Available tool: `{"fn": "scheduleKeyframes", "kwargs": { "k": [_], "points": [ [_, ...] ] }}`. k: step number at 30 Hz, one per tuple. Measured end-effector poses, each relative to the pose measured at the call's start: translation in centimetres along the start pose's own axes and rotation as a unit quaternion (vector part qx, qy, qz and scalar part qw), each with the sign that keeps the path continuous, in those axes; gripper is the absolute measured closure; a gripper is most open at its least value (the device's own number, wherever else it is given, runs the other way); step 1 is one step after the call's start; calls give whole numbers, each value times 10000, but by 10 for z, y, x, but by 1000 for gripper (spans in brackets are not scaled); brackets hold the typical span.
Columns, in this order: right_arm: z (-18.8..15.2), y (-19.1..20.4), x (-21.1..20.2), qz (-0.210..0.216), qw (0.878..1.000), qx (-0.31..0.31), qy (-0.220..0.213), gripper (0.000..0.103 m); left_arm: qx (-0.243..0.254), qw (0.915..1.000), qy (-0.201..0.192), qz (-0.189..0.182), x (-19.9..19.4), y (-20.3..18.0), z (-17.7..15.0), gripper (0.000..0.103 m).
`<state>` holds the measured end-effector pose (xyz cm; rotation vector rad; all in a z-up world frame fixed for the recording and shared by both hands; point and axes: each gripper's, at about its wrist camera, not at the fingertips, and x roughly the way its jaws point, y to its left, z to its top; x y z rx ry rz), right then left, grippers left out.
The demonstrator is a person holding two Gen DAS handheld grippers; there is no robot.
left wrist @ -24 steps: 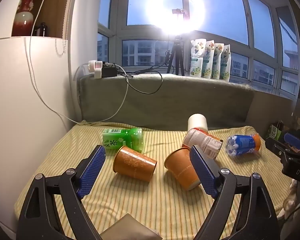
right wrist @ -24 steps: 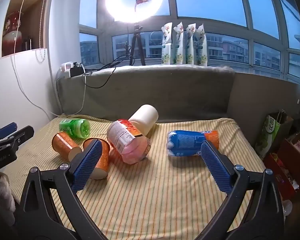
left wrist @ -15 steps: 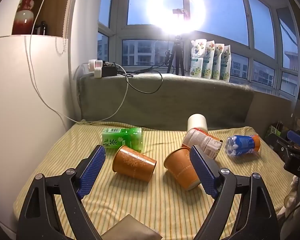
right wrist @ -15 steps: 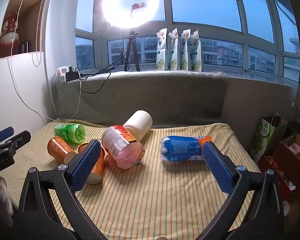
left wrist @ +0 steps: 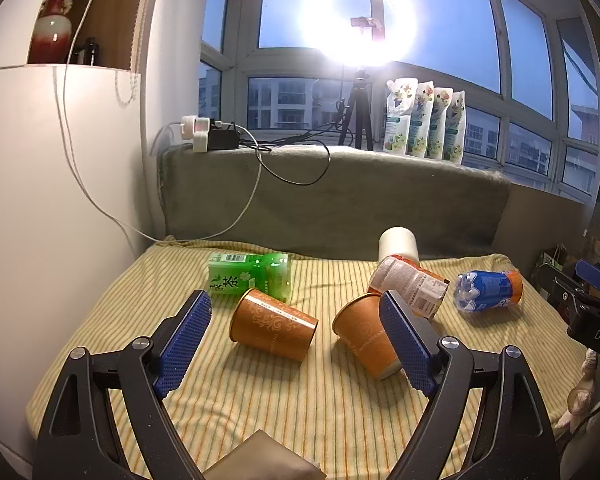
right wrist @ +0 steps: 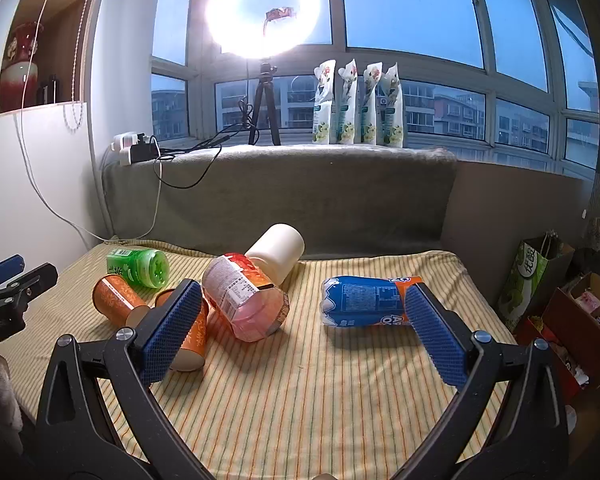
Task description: Flip cup upright
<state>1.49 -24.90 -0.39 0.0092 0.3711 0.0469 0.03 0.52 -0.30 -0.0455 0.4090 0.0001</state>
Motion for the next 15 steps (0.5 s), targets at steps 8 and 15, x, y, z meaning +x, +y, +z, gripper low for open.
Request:
{"fn": "scheduleKeyframes", "kwargs": {
  "k": [8,15],
  "points": [
    [1,2,1,-5,10000,-27,2,0,-30,10000,-4,-6,-1,4,-2,17],
    [2,2,1,-3,10000,-31,2,0,-24,10000,-7,-6,0,3,-2,17]
  ]
}}
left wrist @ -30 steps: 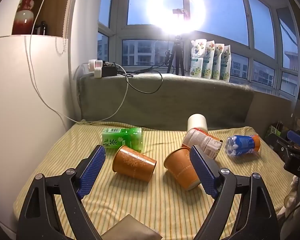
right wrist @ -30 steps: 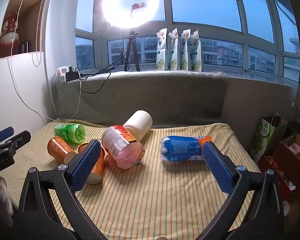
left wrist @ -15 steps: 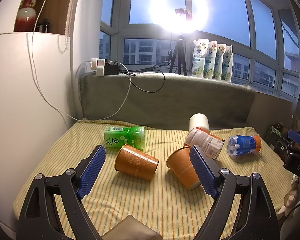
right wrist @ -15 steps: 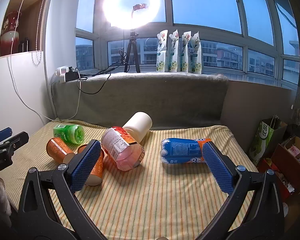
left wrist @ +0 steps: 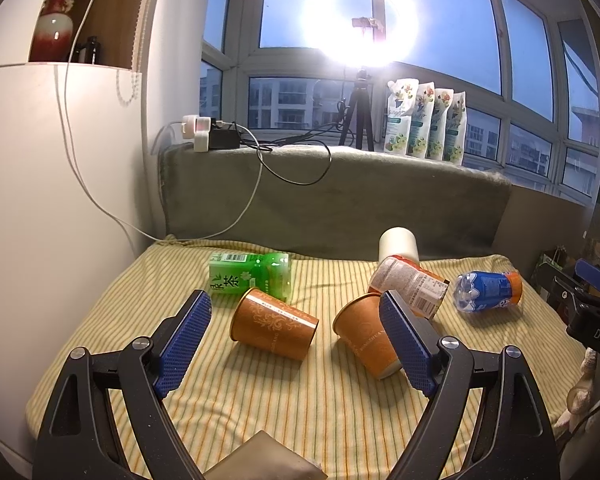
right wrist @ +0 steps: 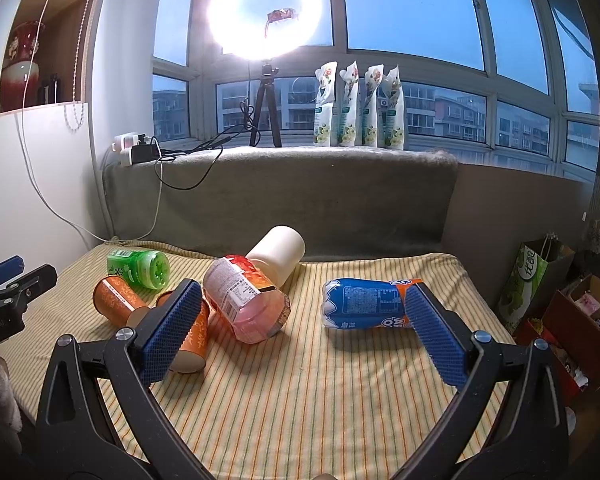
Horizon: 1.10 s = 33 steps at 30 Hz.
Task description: Flip cup upright
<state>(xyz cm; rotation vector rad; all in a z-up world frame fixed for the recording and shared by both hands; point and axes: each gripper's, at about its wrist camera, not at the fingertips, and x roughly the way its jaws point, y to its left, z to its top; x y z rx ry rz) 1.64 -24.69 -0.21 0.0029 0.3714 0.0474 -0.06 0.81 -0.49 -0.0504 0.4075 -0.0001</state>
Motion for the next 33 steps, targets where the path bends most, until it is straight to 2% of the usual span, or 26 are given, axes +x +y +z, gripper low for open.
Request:
{"fn": "scheduleKeyframes", "kwargs": {
  "k": [33],
  "points": [
    [0,3,0,-14,10000,-39,-4,0,7,10000,1,-18,-1,-2,2,17]
  ]
}}
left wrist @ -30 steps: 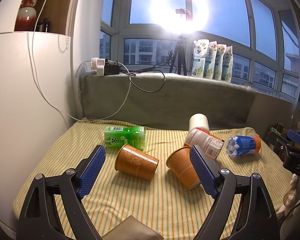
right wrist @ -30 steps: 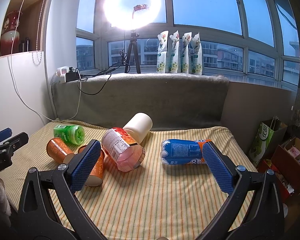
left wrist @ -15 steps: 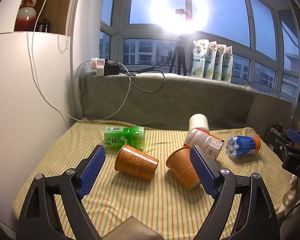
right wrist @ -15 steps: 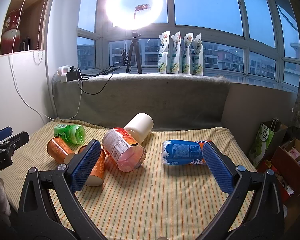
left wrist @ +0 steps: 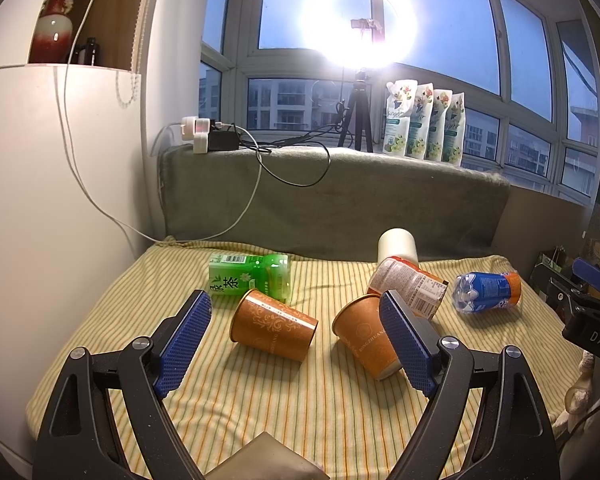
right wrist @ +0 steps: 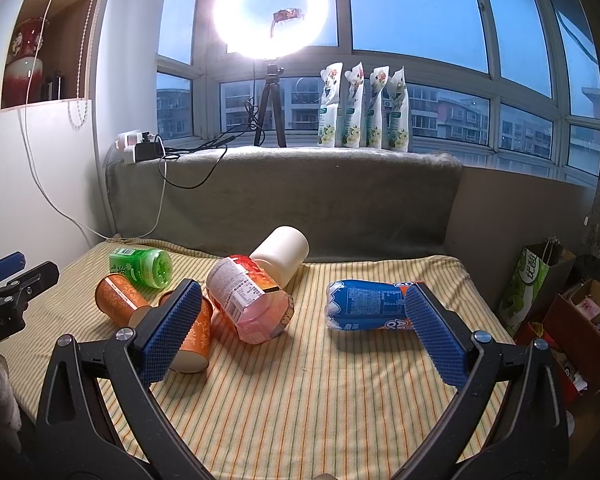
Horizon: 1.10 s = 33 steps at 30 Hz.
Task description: Flip cup upright
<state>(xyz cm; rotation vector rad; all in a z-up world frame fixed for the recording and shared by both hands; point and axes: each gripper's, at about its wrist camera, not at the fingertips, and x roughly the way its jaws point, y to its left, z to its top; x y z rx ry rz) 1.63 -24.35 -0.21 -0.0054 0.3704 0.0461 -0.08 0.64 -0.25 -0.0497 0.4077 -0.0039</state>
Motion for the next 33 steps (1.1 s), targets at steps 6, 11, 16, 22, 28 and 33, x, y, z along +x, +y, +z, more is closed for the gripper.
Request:
{"fn": "scheduleKeyframes", "kwargs": {
  "k": [6,11,16,22,28,33],
  "points": [
    [0,1,0,3,10000,-8,1,0,0,10000,8,4,0,0,0,17],
    [0,0,0,2,10000,-3,-3,0,-1,10000,10,0,0,0,0,17],
    [0,1,1,0,10000,-12,-1,0,-1,10000,14,3,0,1,0,17],
    [-1,1,1,-1,10000,-19,-2,0,-2,10000,10,1,0,0,0,17],
    [2,6,7,95,9999,-101,67,0,-17,10000,57,9,3,2,-2,17],
    [4,12,20,296,9991,-214,195,0,-12,9998,170,78,8,6,-6,17]
  ]
}}
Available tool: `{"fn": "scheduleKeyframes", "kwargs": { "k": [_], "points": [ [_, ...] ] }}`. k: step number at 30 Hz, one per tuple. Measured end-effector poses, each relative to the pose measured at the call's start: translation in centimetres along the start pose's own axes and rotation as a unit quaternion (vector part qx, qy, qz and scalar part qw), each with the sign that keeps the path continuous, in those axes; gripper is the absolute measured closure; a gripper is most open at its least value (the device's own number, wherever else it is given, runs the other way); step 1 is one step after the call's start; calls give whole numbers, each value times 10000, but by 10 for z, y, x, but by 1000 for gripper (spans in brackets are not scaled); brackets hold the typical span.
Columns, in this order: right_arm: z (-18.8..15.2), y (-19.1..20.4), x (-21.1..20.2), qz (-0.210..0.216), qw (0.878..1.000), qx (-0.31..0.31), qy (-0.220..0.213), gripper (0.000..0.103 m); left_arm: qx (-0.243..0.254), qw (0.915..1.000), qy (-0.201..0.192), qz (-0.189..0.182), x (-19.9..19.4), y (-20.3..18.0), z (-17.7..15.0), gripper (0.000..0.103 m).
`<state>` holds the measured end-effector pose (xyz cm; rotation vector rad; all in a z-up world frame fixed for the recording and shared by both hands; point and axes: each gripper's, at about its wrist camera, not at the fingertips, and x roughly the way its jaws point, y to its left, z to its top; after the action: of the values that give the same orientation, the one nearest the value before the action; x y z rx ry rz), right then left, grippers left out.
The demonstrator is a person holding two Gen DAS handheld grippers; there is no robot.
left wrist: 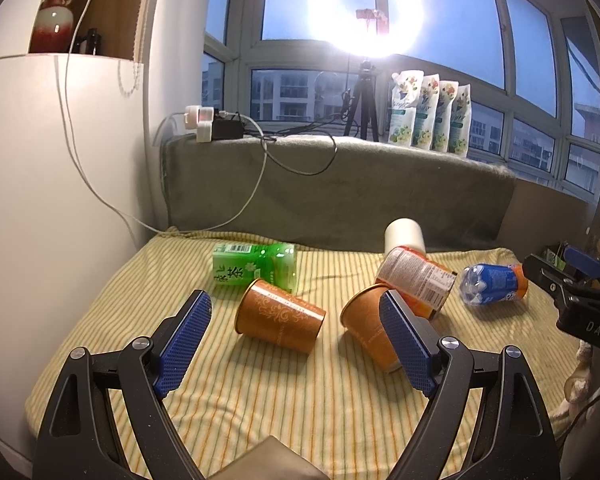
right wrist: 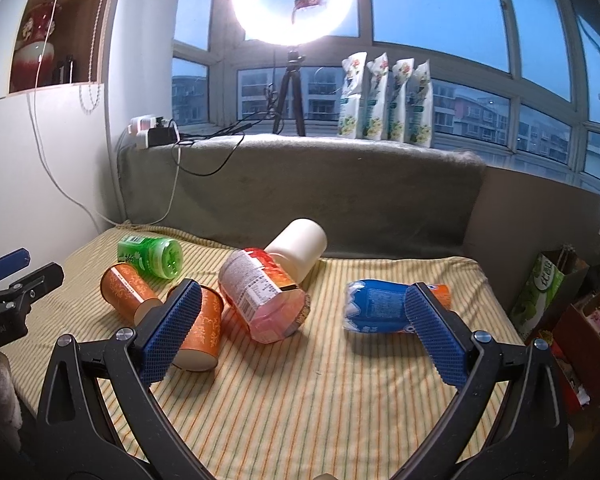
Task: Flip cup upright
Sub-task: 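Move the right gripper toward the green tea bottle lying on its side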
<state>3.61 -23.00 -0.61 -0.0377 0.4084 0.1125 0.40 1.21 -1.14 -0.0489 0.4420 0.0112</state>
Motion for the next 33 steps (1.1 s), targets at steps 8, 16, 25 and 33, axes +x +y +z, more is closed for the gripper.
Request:
{"fn": "scheduleKeyframes", "kwargs": {
  "k": [8,16,25,33],
  "points": [
    [9,21,35,610,9964,-423,407,0,-74,9993,327,157,13,14,-8,17],
    [25,59,73,1172,9817,-1265,805,0,-137,9979,558,293,24,29,-14,17],
    [48,100,114,1600,9637,-1830,1106,0,-258,9967,686,362,32,49,-20,17],
    [57,146,155,2012,9336,-2525,1553,0,-334,9952,839,387,36,62,-26,17]
  ]
}}
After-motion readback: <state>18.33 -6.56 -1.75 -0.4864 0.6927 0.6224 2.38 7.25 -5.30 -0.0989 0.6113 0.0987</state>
